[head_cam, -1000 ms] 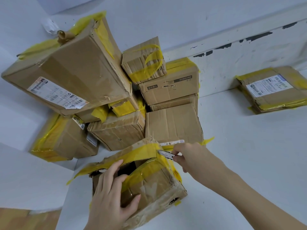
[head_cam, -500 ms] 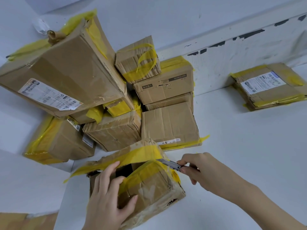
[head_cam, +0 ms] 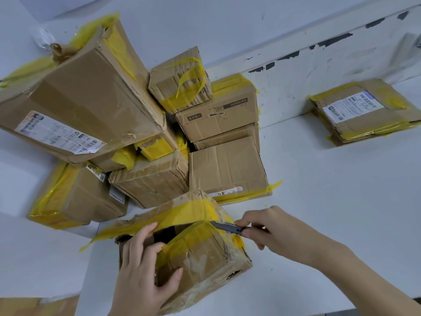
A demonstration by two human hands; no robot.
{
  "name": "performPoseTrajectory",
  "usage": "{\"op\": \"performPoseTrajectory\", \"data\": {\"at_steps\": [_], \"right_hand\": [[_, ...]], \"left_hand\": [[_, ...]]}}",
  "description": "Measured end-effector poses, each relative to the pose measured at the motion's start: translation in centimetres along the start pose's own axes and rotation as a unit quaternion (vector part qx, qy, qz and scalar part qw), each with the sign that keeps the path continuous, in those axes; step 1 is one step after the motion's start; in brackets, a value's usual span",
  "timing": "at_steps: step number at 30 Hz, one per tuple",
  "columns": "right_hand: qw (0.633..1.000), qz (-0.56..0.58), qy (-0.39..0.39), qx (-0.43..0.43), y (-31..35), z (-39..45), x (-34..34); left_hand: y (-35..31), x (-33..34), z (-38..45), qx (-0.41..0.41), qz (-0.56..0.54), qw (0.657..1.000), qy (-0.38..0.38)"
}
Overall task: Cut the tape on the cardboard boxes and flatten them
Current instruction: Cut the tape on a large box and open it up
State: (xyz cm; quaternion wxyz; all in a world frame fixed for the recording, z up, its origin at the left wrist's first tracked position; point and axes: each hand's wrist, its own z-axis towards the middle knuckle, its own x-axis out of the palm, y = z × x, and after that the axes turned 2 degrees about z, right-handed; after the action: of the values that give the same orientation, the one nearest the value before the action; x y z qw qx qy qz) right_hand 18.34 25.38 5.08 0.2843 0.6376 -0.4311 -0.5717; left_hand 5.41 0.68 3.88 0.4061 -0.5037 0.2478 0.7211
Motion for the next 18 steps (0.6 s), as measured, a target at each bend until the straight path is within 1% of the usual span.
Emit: {"op": "performPoseTrajectory", "data": {"at_steps": [3, 6, 9, 18], "right_hand": [[1.000, 0.013, 0.016, 0.005, -0.6, -0.7, -0.6], [0.999, -0.024, 0.021, -0.023, -0.1, 0.5, -0.8], [0.998, -0.050, 0.030, -0.037, 0.4, 1.3, -0.9], [0.997, -0.063, 0.044, -0.031, -0.4, -0.3, -1.5]], "left_hand": [[-0.2, -0.1, 0.1, 0.018, -0.010, 1.000, 0.001], [-0.3, -0.1, 0.2, 0.032, -0.031, 0.999, -0.001], [-0.3, -0.2, 0.2, 0.028, -0.046, 0.999, -0.005], [-0.5, -0.3, 0.0, 0.025, -0.043, 0.999, -0.012]]}}
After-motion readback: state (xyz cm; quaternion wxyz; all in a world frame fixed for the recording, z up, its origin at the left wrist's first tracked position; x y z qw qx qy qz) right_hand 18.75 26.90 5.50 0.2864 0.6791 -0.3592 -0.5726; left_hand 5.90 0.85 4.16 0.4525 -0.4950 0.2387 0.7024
